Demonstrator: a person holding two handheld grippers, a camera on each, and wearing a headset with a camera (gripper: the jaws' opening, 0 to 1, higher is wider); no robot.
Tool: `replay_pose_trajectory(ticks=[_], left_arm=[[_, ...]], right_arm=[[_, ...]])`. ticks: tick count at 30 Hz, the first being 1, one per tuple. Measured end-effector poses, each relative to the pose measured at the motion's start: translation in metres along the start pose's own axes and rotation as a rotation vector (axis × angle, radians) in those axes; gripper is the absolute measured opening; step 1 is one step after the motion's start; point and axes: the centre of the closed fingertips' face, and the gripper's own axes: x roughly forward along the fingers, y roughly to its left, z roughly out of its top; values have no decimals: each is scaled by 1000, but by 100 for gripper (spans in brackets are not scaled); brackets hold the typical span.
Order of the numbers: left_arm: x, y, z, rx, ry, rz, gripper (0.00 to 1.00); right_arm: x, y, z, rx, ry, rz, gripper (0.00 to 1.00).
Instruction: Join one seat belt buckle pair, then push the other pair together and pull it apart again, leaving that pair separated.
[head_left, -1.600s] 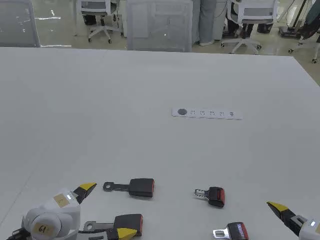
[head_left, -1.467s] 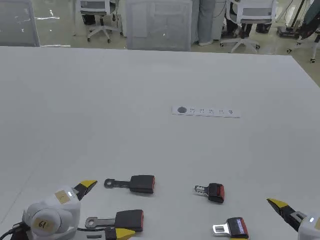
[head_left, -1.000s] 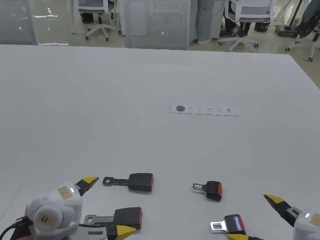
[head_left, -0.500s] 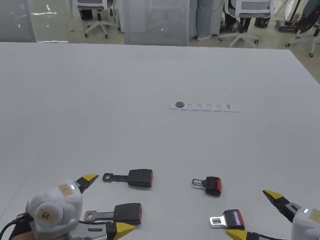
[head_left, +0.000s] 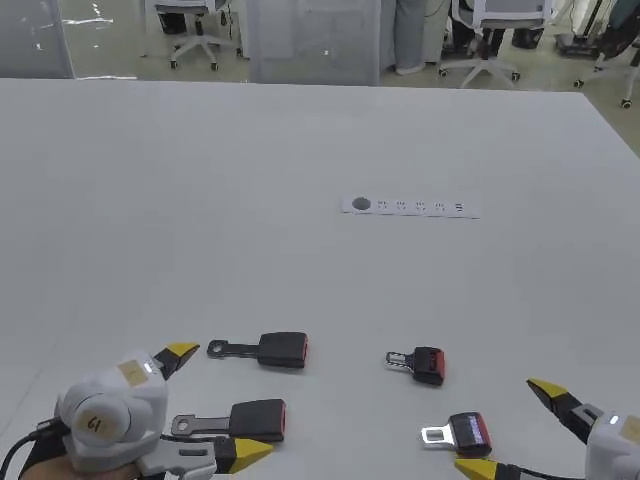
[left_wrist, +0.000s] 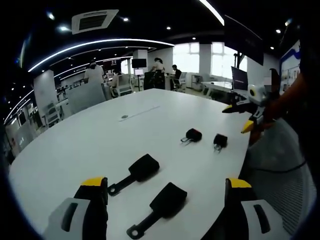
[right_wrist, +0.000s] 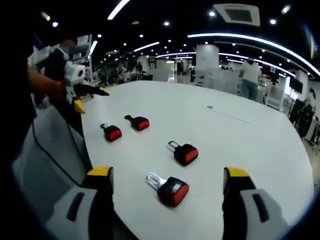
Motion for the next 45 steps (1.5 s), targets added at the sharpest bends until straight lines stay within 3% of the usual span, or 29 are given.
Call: replay_pose_trajectory(ticks=[27,36,45], left_arm=[[4,3,-6,-3,15,-8,99],[11,6,-11,29,41,-20,96],[23,5,-22,71,87,-62,92]], right_arm=[[6,0,-5,-18,23,41,90],[10,-2,-11,-46,65,77,89],[21,-5,-21,-81,125,148,86]])
